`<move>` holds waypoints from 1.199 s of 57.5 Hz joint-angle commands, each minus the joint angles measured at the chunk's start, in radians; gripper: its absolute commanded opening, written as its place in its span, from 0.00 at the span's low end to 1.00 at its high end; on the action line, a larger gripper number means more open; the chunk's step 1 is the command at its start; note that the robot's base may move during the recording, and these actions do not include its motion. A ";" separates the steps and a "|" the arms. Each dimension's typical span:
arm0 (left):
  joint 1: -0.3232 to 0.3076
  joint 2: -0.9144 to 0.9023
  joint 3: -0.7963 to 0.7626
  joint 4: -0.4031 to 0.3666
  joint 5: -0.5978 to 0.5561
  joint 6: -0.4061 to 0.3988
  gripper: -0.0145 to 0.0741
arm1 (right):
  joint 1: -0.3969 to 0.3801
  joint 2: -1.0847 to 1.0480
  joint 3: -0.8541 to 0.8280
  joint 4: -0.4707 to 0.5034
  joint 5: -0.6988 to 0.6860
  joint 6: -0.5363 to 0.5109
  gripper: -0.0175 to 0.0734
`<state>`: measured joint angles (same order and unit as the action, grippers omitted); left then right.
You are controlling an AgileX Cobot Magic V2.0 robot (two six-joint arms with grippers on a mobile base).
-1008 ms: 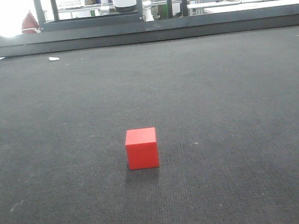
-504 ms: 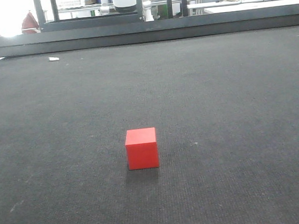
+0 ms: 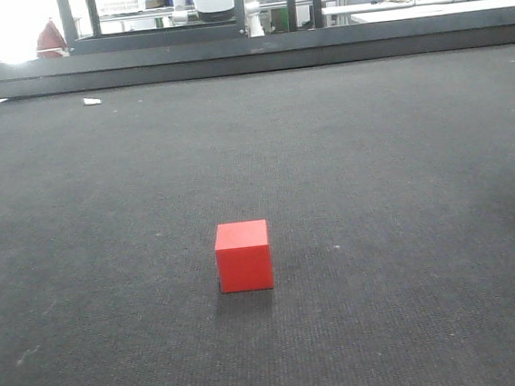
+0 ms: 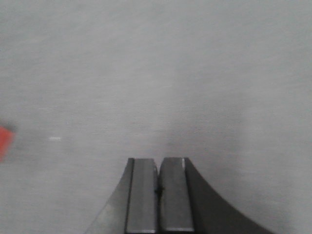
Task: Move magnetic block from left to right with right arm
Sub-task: 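Move the open right gripper down over the red cube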
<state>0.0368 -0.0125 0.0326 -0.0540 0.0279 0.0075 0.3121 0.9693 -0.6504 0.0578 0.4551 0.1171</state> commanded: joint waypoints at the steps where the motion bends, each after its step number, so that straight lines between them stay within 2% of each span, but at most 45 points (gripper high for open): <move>1: -0.008 -0.009 0.008 -0.003 -0.084 -0.007 0.02 | 0.080 0.082 -0.085 -0.022 -0.041 0.135 0.26; 8: -0.008 -0.009 0.008 -0.003 -0.084 -0.007 0.02 | 0.174 0.206 -0.173 -0.065 0.019 0.222 0.26; 14: -0.008 -0.009 0.008 -0.003 -0.084 -0.007 0.02 | 0.225 0.298 -0.253 -0.100 0.128 0.277 0.26; 18: -0.008 -0.009 0.008 -0.003 -0.084 -0.007 0.02 | 0.258 0.363 -0.318 -0.103 0.208 0.310 0.31; 21: -0.008 -0.009 0.008 -0.003 -0.084 -0.007 0.02 | 0.278 0.404 -0.360 -0.103 0.251 0.323 0.39; 27: -0.008 -0.009 0.008 -0.003 -0.084 -0.007 0.02 | 0.311 0.471 -0.435 -0.102 0.337 0.379 0.63; 33: -0.008 -0.009 0.008 -0.003 -0.084 -0.007 0.02 | 0.339 0.538 -0.517 -0.101 0.415 0.507 0.87; 35: -0.008 -0.009 0.008 -0.003 -0.084 -0.007 0.02 | 0.346 0.554 -0.546 -0.101 0.441 0.535 0.91; 47: -0.008 -0.009 0.008 -0.003 -0.084 -0.007 0.02 | 0.380 0.666 -0.715 -0.101 0.573 0.676 0.89; 69: -0.008 -0.009 0.008 -0.003 -0.084 -0.007 0.02 | 0.471 0.868 -0.940 -0.089 0.653 0.703 0.89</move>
<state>0.0368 -0.0125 0.0326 -0.0540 0.0279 0.0075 0.7673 1.8505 -1.5311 -0.0320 1.1082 0.8138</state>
